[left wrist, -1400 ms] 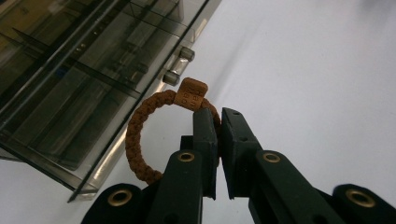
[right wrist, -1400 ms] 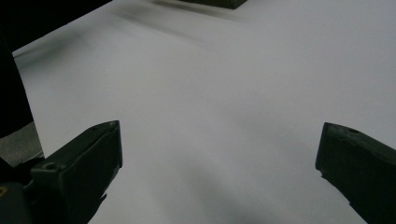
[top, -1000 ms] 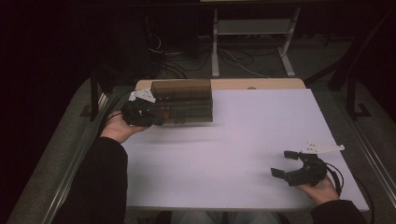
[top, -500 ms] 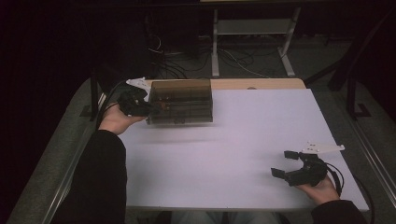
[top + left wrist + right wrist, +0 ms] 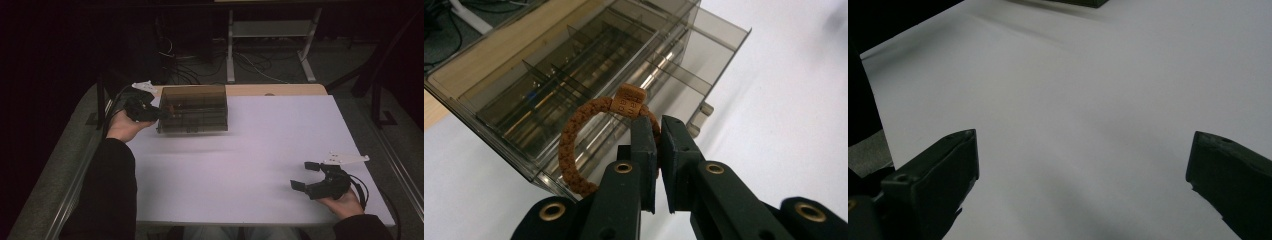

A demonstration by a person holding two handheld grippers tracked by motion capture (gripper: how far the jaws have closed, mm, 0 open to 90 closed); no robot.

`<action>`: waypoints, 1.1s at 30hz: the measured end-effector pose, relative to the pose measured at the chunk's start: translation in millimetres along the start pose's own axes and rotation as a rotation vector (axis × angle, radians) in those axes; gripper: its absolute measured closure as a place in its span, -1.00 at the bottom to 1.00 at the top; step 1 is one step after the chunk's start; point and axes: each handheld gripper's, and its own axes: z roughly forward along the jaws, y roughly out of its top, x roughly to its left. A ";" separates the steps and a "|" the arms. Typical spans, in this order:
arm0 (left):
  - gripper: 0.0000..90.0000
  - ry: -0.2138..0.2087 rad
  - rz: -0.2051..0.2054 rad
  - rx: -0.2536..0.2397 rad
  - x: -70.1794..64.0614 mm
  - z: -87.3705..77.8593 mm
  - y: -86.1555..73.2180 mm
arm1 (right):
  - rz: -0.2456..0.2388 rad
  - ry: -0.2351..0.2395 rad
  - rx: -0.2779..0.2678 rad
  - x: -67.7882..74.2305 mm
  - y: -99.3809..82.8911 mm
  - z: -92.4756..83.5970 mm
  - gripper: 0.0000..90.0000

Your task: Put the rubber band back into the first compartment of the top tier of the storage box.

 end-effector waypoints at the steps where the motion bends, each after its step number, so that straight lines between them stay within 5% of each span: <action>1: 0.85 0.001 -0.002 -0.002 0.9 0.1 0.0 | 0.000 0.000 0.000 0.0 0.0 0.0 -0.99; 33: 0.85 -0.024 -0.065 0.050 15.6 38.5 -25.9 | -0.003 -0.006 0.011 -1.2 -1.2 -0.6 -0.99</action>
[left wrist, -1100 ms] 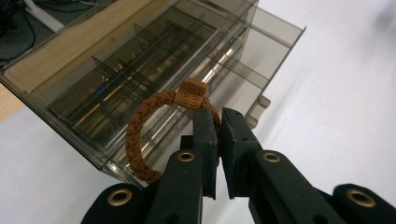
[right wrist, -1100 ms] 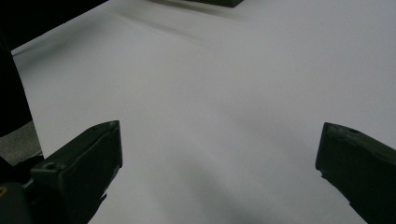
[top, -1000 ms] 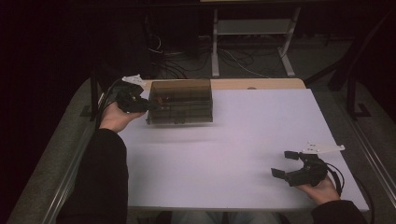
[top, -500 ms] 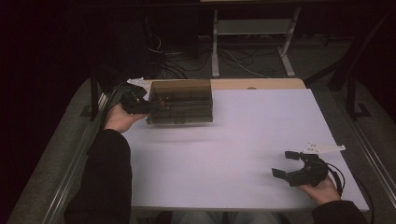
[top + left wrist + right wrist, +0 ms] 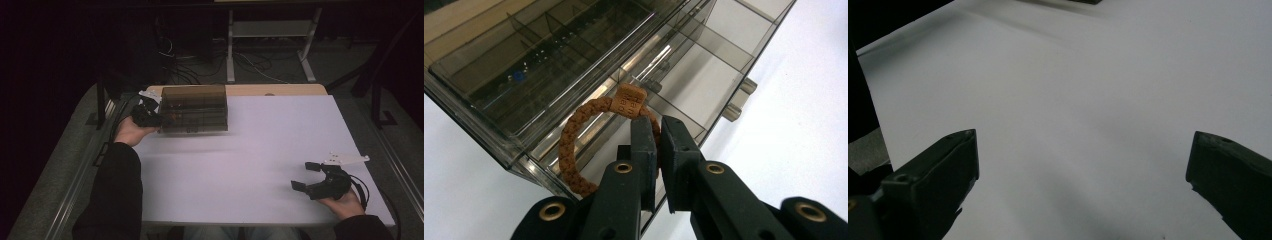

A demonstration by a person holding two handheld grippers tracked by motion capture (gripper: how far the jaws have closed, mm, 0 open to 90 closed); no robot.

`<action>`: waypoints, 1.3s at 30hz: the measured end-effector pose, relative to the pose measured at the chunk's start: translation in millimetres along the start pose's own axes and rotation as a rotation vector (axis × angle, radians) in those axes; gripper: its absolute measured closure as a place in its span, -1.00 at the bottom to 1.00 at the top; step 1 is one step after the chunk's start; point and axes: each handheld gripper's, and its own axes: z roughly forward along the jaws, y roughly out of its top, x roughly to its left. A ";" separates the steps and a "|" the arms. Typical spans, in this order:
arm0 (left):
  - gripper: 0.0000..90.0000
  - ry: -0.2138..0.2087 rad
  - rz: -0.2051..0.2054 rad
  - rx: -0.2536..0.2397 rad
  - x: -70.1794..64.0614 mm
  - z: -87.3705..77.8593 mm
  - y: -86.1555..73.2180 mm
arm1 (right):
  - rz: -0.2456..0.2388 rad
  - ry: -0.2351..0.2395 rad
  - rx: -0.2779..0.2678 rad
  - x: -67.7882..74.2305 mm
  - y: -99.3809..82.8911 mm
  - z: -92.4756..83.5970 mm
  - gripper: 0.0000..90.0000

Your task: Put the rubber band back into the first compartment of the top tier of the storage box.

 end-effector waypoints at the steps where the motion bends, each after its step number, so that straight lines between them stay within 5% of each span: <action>1: 0.85 0.001 -0.007 -0.004 0.2 1.1 -0.8 | 0.000 0.000 0.000 0.0 0.0 0.0 -0.99; 21: 0.78 -0.015 -0.044 -0.018 4.3 13.0 -4.3 | -0.006 0.002 0.002 -0.3 -0.4 0.0 -0.99; 39: 0.18 0.018 -0.053 -0.075 -1.2 -0.9 -0.9 | 0.000 0.003 0.004 0.3 -0.4 0.0 -0.99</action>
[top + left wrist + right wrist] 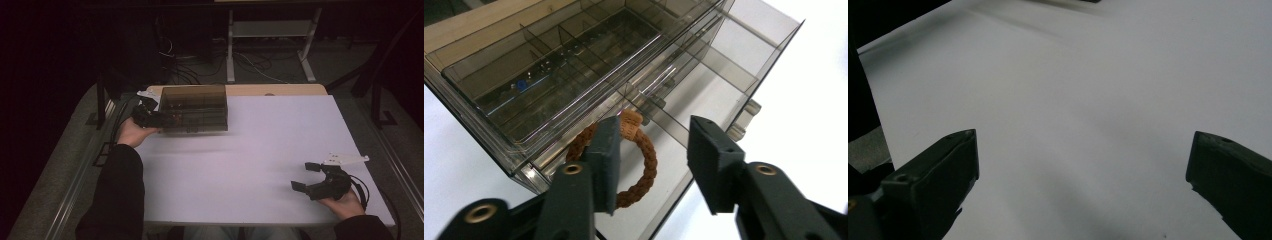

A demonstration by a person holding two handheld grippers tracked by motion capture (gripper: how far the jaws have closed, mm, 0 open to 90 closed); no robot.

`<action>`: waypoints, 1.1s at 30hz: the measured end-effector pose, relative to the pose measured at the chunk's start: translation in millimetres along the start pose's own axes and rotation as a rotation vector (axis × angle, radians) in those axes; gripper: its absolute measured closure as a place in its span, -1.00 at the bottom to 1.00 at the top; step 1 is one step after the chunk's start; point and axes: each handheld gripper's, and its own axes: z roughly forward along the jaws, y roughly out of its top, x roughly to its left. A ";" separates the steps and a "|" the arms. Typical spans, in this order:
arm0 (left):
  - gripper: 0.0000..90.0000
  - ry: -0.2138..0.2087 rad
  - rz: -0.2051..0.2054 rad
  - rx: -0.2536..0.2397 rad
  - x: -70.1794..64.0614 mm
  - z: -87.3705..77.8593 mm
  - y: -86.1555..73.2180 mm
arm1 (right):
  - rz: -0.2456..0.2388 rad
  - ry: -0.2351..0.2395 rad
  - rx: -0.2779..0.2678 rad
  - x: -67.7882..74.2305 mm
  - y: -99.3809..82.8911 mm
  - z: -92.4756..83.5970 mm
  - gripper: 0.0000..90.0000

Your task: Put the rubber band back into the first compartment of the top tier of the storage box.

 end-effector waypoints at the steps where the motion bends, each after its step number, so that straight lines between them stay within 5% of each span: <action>1: 0.15 0.000 0.000 -0.005 -0.5 -1.1 0.3 | -0.001 0.000 0.001 0.0 0.0 -0.2 -0.99; 21: -0.52 -0.038 -0.030 -0.105 -28.3 -24.8 -4.3 | -0.001 0.003 -0.006 -0.5 -0.1 -0.6 -0.99; 33: -0.93 -0.017 -0.028 -0.143 -48.5 -33.5 -7.8 | 0.003 0.006 -0.003 0.1 0.0 0.2 -0.99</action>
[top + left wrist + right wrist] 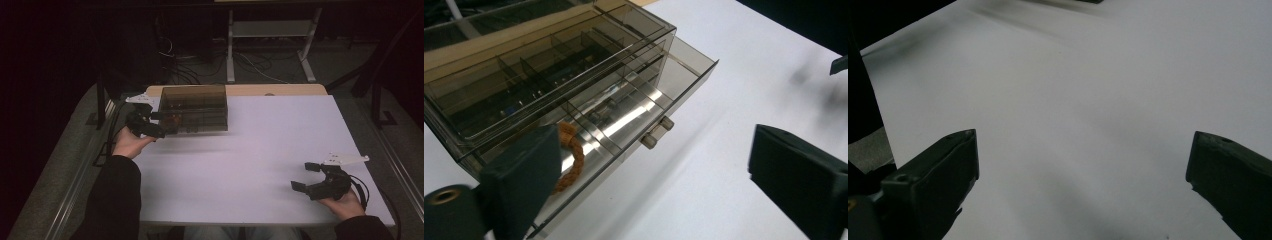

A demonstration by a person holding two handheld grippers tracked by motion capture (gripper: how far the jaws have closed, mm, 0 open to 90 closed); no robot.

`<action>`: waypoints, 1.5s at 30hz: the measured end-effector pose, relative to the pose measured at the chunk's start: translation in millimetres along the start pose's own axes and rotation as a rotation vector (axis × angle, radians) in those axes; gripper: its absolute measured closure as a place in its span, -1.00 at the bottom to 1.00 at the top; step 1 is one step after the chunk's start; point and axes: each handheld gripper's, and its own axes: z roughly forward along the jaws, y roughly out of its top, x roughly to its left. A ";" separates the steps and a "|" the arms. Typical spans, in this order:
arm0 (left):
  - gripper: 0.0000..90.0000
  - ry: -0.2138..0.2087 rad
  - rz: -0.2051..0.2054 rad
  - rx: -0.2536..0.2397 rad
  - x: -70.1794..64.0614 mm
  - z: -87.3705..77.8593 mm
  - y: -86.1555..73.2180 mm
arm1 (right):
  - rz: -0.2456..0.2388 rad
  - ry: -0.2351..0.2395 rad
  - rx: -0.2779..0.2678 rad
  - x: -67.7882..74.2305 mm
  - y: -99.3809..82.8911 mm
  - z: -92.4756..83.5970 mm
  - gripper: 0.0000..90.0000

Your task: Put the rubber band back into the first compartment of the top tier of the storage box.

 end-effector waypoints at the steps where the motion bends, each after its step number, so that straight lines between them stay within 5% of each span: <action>1: -0.97 0.000 0.000 -0.002 -1.7 0.0 -0.7 | 0.000 0.000 0.000 0.0 0.0 0.0 -0.99; 31: -1.00 -0.007 0.025 -0.077 -38.3 -6.2 -36.7 | -0.003 -0.001 -0.003 0.1 -0.3 0.3 -0.99; 45: -1.00 -0.044 0.042 -0.095 -57.8 -0.5 -53.0 | -0.003 -0.001 -0.003 0.1 -0.3 0.2 -0.99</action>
